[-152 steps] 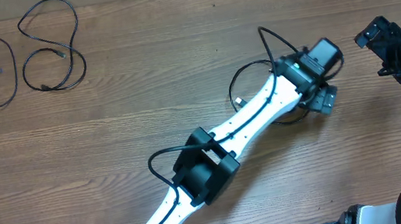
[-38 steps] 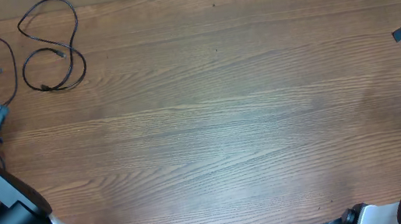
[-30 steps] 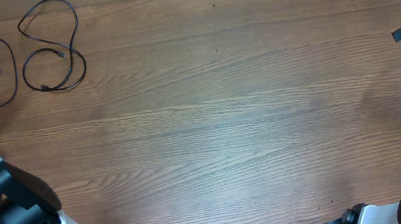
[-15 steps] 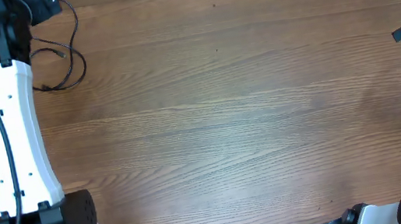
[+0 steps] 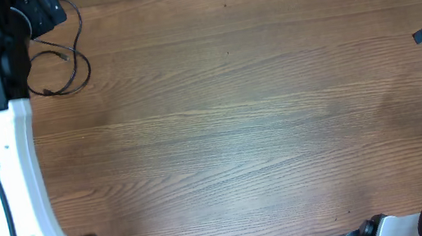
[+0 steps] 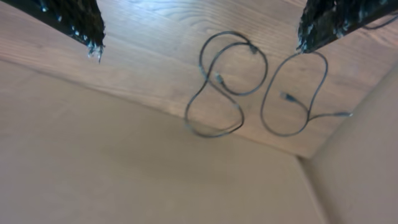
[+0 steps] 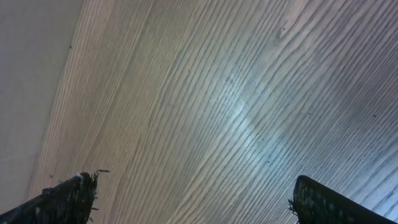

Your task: Untangle cables

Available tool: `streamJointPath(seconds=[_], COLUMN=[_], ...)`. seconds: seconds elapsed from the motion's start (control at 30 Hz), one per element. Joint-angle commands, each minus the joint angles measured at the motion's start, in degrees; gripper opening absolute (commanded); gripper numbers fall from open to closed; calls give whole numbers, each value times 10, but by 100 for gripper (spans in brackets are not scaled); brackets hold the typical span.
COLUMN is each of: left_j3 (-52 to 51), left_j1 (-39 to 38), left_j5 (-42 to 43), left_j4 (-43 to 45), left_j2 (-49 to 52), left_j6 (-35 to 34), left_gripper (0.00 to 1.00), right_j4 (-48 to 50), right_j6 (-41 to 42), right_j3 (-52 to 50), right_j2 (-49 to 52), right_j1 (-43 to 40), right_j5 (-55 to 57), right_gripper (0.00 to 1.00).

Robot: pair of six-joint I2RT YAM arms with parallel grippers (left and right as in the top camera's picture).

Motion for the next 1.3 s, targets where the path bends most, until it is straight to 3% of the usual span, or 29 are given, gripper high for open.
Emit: streamJointPath(seconds=[0.0, 0.03, 0.13, 0.27, 0.37, 0.6, 0.73, 0.87, 0.97, 1.27], left_j3=[-170, -262, -401, -553, -593, -593, -593, -593, -593, -593], left_j1=[-1, -1, -1, -1, -1, -1, -1, -1, -1, -3], left_j5=[35, 38, 58, 57, 57, 22, 22, 23, 23, 23], left_j4=[104, 176, 296, 447, 485, 465, 372, 225, 179, 156], left_j2=[-125, -186, -281, -404, -449, -451, -441, -414, -386, -271], left_j6=[5, 8, 16, 7, 7, 7, 7, 7, 7, 7], left_gripper=[100, 100, 100, 100, 99, 100, 100, 100, 99, 100], right_j4=[2, 2, 2, 2, 2, 2, 2, 2, 2, 2], right_j6=[2, 2, 2, 2, 2, 2, 2, 2, 2, 2], right_j3=[14, 14, 14, 14, 14, 14, 14, 14, 14, 14], right_j2=[-9, -9, -9, -9, -9, -9, -9, -9, -9, -9], right_j1=[-1, -1, -1, -1, -1, -1, -1, -1, -1, -1], right_j5=[0, 0, 0, 0, 0, 0, 0, 0, 0, 0], right_gripper=[100, 100, 100, 100, 100, 100, 100, 100, 100, 100])
